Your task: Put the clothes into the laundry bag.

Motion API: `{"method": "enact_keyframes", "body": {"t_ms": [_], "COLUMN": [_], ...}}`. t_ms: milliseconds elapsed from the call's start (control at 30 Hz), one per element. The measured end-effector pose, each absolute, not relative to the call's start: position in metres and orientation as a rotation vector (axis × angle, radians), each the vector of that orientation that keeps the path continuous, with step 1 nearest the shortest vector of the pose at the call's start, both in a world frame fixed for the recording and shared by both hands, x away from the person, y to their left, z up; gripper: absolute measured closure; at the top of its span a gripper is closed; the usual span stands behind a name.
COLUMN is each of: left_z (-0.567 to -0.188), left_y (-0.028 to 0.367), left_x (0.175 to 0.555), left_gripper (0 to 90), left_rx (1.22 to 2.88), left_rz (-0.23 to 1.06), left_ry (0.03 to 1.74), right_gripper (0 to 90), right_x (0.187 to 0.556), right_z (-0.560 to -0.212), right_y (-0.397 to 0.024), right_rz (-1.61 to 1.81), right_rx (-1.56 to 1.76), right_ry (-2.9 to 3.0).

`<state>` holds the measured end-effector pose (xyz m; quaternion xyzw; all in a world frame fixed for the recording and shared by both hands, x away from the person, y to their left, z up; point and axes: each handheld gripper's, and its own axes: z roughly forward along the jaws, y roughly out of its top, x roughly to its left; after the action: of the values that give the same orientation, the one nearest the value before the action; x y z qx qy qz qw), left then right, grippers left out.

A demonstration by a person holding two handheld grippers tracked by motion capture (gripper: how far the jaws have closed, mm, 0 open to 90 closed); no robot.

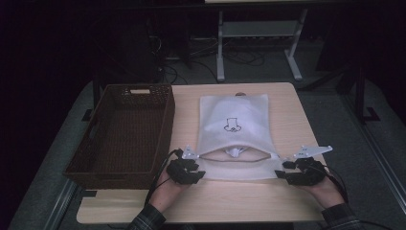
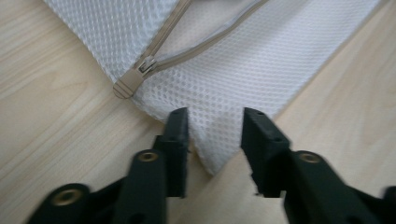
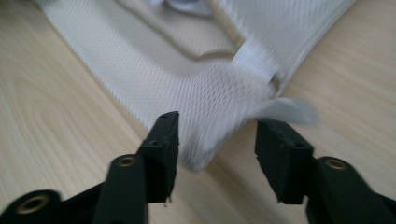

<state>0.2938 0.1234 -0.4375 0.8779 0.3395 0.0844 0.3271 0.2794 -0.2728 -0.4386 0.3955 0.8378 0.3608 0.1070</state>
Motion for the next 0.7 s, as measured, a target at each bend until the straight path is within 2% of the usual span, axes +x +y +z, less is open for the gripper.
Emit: {"method": "enact_keyframes", "body": {"t_ms": [167, 200, 367, 700], "left_z": [-0.426, -0.423, -0.418, -0.413], "left_y": [0.122, 0.12, 0.116, 0.099], "left_x": [0.291, 0.292, 0.296, 0.312], "left_gripper": [51.0, 50.7, 50.7, 51.4], "left_rx": [2.26, 2.243, 2.224, 2.203], "left_rz": [0.235, 0.242, 0.259, 0.298], "left_ry": [0.862, 0.843, 0.808, 0.758], "right_gripper": [44.4, 48.2, 54.3, 58.6], "right_x": [0.28, 0.281, 0.285, 0.298], "right_z": [-0.432, -0.429, -0.421, -0.414], "right_y": [-0.276, -0.275, -0.262, -0.234], "right_rz": [1.13, 1.161, 1.207, 1.221], "right_rx": [1.154, 1.119, 1.022, 0.898], "right_ry": [2.427, 2.425, 2.435, 2.433]}}
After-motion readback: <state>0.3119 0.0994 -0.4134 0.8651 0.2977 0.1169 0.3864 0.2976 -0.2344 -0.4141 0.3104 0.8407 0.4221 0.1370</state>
